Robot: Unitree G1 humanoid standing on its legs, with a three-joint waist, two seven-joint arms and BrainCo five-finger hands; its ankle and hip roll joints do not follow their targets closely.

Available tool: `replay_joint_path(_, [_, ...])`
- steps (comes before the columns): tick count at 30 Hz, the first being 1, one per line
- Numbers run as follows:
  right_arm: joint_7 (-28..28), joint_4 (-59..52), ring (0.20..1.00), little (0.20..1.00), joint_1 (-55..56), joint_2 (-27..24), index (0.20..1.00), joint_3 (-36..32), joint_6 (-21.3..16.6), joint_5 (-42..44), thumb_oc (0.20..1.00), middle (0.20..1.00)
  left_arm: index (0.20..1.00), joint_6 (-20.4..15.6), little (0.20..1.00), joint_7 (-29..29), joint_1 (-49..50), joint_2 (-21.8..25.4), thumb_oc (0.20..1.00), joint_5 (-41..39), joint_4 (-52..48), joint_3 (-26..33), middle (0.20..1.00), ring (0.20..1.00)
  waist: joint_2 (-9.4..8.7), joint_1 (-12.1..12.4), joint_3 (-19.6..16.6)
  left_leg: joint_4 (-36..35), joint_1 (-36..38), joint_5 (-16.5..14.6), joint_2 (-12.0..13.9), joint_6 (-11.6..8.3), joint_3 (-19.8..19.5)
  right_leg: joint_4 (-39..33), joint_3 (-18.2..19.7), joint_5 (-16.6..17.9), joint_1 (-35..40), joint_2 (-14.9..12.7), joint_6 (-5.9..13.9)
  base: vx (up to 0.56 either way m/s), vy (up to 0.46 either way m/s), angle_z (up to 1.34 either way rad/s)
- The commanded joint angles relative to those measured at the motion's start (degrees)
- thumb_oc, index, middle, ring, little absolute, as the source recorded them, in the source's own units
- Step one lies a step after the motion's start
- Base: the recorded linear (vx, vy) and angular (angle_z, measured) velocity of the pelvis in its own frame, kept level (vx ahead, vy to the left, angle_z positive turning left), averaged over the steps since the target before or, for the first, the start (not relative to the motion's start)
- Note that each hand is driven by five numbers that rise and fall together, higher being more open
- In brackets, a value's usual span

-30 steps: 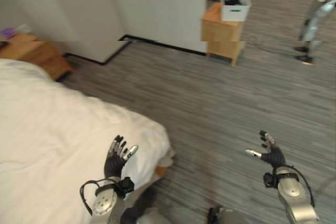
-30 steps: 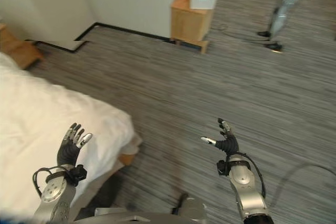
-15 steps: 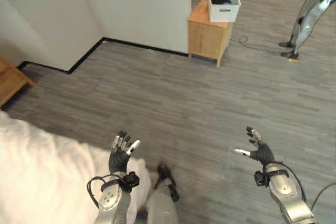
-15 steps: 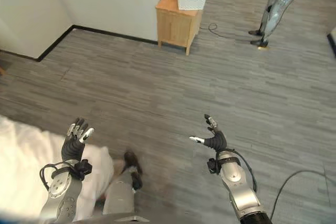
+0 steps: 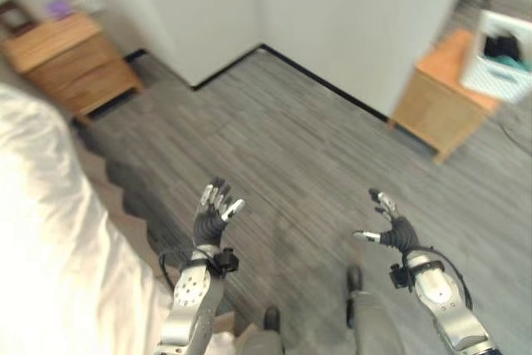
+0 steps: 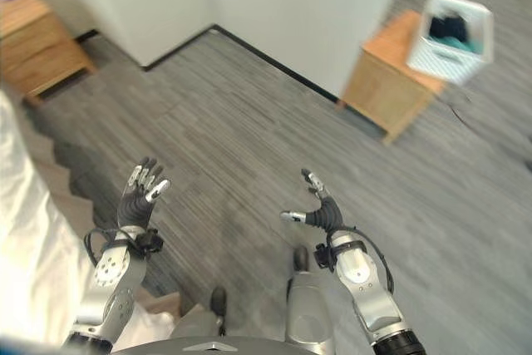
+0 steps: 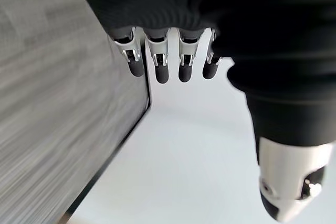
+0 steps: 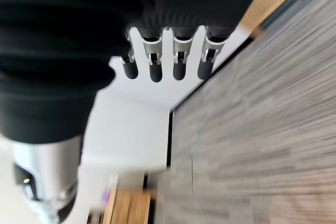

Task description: Making the bed.

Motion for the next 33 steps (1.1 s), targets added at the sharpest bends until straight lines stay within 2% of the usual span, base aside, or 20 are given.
replay_joint_path(1, [0.8, -3.1, 1.0, 1.0, -3.3, -0.3, 1.0, -1.5, -3.5, 2.6, 1.0, 1.0, 1.0, -3.1, 1.0, -1.8, -2.8, 0.4, 1.0, 2.9, -4.9, 0.9, 1.0, 1.0, 2.02, -1.8, 2.4, 18.8, -4.0, 1.6, -5.0, -4.07, 8.5, -8.4, -3.4, 7.3, 11.1, -2.8, 2.03, 0.24, -0.321, 1.5])
replay_joint_path(3, [0.6, -1.5, 1.0, 1.0, -5.2, -1.6, 1.0, -0.3, -2.9, 3.4, 1.0, 1.0, 1.0, -3.5, 1.0, -1.1, -3.6, -0.7, 1.0, 1.4, -4.8, 0.7, 1.0, 1.0, 1.28, -0.6, 4.0, 37.6, -14.8, 5.9, -2.5, -5.27, 12.0, -7.6, -7.4, 5.7, 14.2, -4.1, -1.81, 0.2, -0.316, 1.93])
replay_joint_path(5, [0.5, -0.5, 1.0, 1.0, -6.3, -2.2, 1.0, -0.3, -2.3, 3.2, 1.0, 1.0, 1.0, -3.5, 1.0, -1.1, -2.6, -0.8, 1.0, 0.8, -4.8, 1.5, 1.0, 1.0, 0.46, 1.0, 4.3, 40.0, -18.5, 6.4, -0.5, -4.37, 18.7, -9.0, -10.1, 4.0, 17.9, -3.9, -3.22, 0.29, -0.235, 1.31])
replay_joint_path(6, [0.5, -0.3, 1.0, 1.0, -6.7, -2.5, 1.0, -0.9, -2.0, 3.0, 1.0, 1.0, 1.0, -3.5, 1.0, -1.4, -2.3, -0.5, 1.0, 0.5, -4.6, 2.2, 1.0, 1.0, 0.15, 1.5, 4.0, 38.8, -19.8, 6.5, 1.5, -4.18, 22.4, -9.5, -11.7, 3.2, 19.5, -4.3, -3.22, 0.47, -0.154, -0.1])
replay_joint_path(7, [0.9, -0.5, 1.0, 1.0, -6.3, -2.1, 1.0, -1.9, -1.6, 3.6, 1.0, 1.0, 1.0, -3.3, 1.0, -1.7, -1.7, 0.1, 1.0, 0.7, -4.1, 3.1, 1.0, 1.0, 0.3, 1.8, 2.8, 31.4, -20.1, 6.8, 5.4, -3.33, 29.8, -10.7, -15.1, 1.1, 22.3, -4.1, -2.95, 0.36, -0.079, -0.09])
replay_joint_path(10, [1.1, -0.6, 1.0, 1.0, -6.2, -2.1, 1.0, -2.1, -1.6, 3.7, 1.0, 1.0, 1.0, -3.1, 1.0, -1.9, -1.2, 0.2, 1.0, 0.8, -3.7, 3.7, 1.0, 1.0, 0.36, 2.3, 2.4, 26.4, -20.7, 7.9, 5.4, -3.33, 33.3, -11.4, -16.6, -0.6, 24.8, -3.9, -2.52, 0.38, 0.012, 0.32])
replay_joint_path(11, [1.5, -0.7, 1.0, 1.0, -6.2, -1.8, 1.0, -2.6, -1.7, 3.4, 1.0, 1.0, 1.0, -2.7, 1.0, -2.3, -0.4, 0.3, 1.0, 1.1, -3.5, 4.7, 1.0, 1.0, 2.16, 3.3, 1.2, 15.2, -20.7, 12.9, 6.5, -4.39, 37.0, -12.2, -18.7, -2.4, 27.5, -2.7, -1.43, 0.48, 0.13, 0.14])
replay_joint_path(13, [1.6, -0.7, 1.0, 1.0, -6.5, -1.6, 1.0, -2.5, -1.7, 3.1, 1.0, 1.0, 1.0, -2.2, 1.0, -2.4, 0.2, -0.2, 1.0, 1.3, -3.5, 5.3, 1.0, 1.0, 2.93, 4.0, 0.6, 8.3, -21.0, 16.4, 7.3, -5.06, 38.8, -12.1, -20.9, -3.9, 30.0, -2.9, -0.29, 0.55, 0.169, 0.18])
replay_joint_path(17, [2.8, -1.3, 1.0, 1.0, -6.7, -1.2, 1.0, -1.6, -1.3, 2.5, 1.0, 1.0, 1.0, -1.7, 1.0, -2.9, 2.8, -1.4, 1.0, 0.9, -4.5, 6.7, 1.0, 1.0, 4.41, 5.3, -0.8, 6.0, -21.3, 18.6, 10.1, -5.36, 39.8, -11.0, -22.2, -5.6, 34.6, -4.1, 1.71, 0.45, 0.156, 0.04])
replay_joint_path(19, [3.5, -2.0, 1.0, 1.0, -5.9, -0.4, 1.0, -0.8, -1.3, 1.7, 1.0, 1.0, 1.0, -1.1, 1.0, -3.2, 4.0, -1.2, 1.0, 1.4, -4.7, 6.7, 1.0, 1.0, 3.84, 5.6, -1.8, 2.8, -18.1, 20.3, 7.2, -4.78, 39.1, -7.2, -22.0, -4.9, 34.9, -6.6, 2.92, 0.52, 0.264, -0.14])
replay_joint_path(20, [3.8, -2.1, 1.0, 1.0, -5.8, 0.4, 1.0, 0.6, -1.7, 0.9, 1.0, 1.0, 1.0, -0.5, 1.0, -3.6, 3.8, -0.6, 1.0, 2.5, -5.1, 6.2, 1.0, 1.0, 2.48, 5.6, -2.1, 1.9, -15.2, 18.0, 3.4, -2.88, 38.9, 3.7, -21.1, 2.6, 31.4, -10.6, 5.75, 0.65, 0.377, -0.12])
replay_joint_path(21, [4.0, -2.2, 1.0, 1.0, -6.0, 0.6, 1.0, 1.0, -1.7, 0.6, 1.0, 1.0, 1.0, -0.4, 1.0, -3.6, 3.1, 0.0, 1.0, 3.2, -5.3, 5.7, 1.0, 1.0, 2.11, 5.0, -1.4, 1.5, -13.7, 17.0, 2.3, -2.09, 37.9, 10.1, -19.5, 8.5, 28.3, -11.7, 6.34, 0.56, 0.321, -0.03])
replay_joint_path(22, [3.5, -2.5, 1.0, 1.0, -6.4, 0.8, 1.0, 0.9, -1.7, 0.4, 1.0, 1.0, 1.0, -0.4, 1.0, -3.5, 1.4, 1.5, 1.0, 3.3, -5.2, 4.9, 1.0, 1.0, 2.57, 3.3, 0.1, 0.3, -11.6, 15.4, 1.6, -0.85, 35.4, 21.0, -13.4, 13.7, 21.1, -9.7, 6.0, 0.43, 0.204, 0.45])
replay_joint_path(23, [3.3, -2.8, 1.0, 1.0, -6.8, 0.9, 1.0, 0.9, -1.8, 0.4, 1.0, 1.0, 1.0, -0.6, 1.0, -3.4, 0.6, 2.0, 1.0, 3.7, -5.4, 4.2, 1.0, 1.0, 3.06, 2.3, 1.1, 0.3, -10.8, 14.5, 1.4, -0.54, 33.7, 24.4, -11.7, 12.2, 17.2, -9.0, 5.45, 0.38, 0.124, 1.32])
replay_joint_path(25, [2.5, -3.2, 1.0, 1.0, -8.3, 0.7, 1.0, 0.9, -2.2, 0.7, 1.0, 1.0, 1.0, -0.9, 1.0, -3.2, -1.8, 3.2, 1.0, 3.7, -5.5, 3.3, 1.0, 1.0, 3.47, 1.8, 2.4, 0.3, -11.3, 14.3, 1.7, -1.08, 32.4, 20.0, -13.1, 9.4, 13.2, -9.8, 4.12, 0.22, -0.071, 1.75])
replay_joint_path(26, [2.0, -4.0, 1.0, 1.0, -8.9, 0.5, 1.0, 0.8, -2.4, 0.9, 1.0, 1.0, 1.0, -1.0, 1.0, -3.0, -2.9, 3.9, 1.0, 3.4, -5.5, 2.7, 1.0, 1.0, 3.32, 0.7, 3.3, 0.3, -11.4, 14.0, 1.5, -1.57, 30.7, 16.2, -14.1, 6.0, 11.5, -9.3, 2.74, 0.37, -0.172, 1.24])
replay_joint_path(27, [1.3, -4.7, 1.0, 1.0, -8.9, 0.3, 1.0, 0.0, -2.6, 1.6, 1.0, 1.0, 1.0, -1.1, 1.0, -3.8, -4.3, 4.3, 1.0, 2.9, -5.5, 1.3, 1.0, 1.0, 2.71, -1.4, 4.1, 0.3, -10.9, 12.2, -0.3, -2.29, 26.8, 4.2, -11.3, 1.8, 9.8, -5.3, 1.68, 0.28, -0.118, 1.14])
replay_joint_path(28, [1.3, -4.7, 1.0, 1.0, -9.0, 0.3, 1.0, 0.0, -2.6, 1.6, 1.0, 1.0, 1.0, -1.1, 1.0, -3.8, -4.4, 4.3, 1.0, 2.9, -5.5, 1.3, 1.0, 1.0, 2.93, -1.6, 4.1, 0.3, -11.1, 12.3, -0.1, -2.32, 26.6, 3.4, -11.7, 2.3, 10.1, -5.0, 1.58, 0.31, -0.124, 1.33])
replay_joint_path(30, [0.4, -3.9, 1.0, 1.0, -9.1, 0.8, 1.0, -0.9, -2.8, 2.3, 1.0, 1.0, 1.0, -1.0, 1.0, -4.4, -6.1, 3.3, 1.0, 2.3, -4.7, 0.3, 1.0, 1.0, 2.12, -3.5, 4.3, 0.3, -10.7, 10.6, -1.7, -2.9, 23.5, -7.4, -6.9, 4.6, 8.6, -2.8, 1.82, 0.26, -0.072, 2.1])
replay_joint_path(33, [-0.5, -2.7, 1.0, 1.0, -9.3, 1.7, 1.0, -1.4, -2.8, 2.1, 1.0, 1.0, 1.0, -0.9, 1.0, -4.5, -7.0, 2.9, 1.0, 3.5, -3.4, 0.5, 1.0, 1.0, 0.92, -3.9, 3.6, 0.3, -9.2, 8.7, -3.0, -3.05, 22.3, -13.6, -10.8, 8.6, 9.7, -3.8, 2.7, 0.23, -0.08, 1.22])
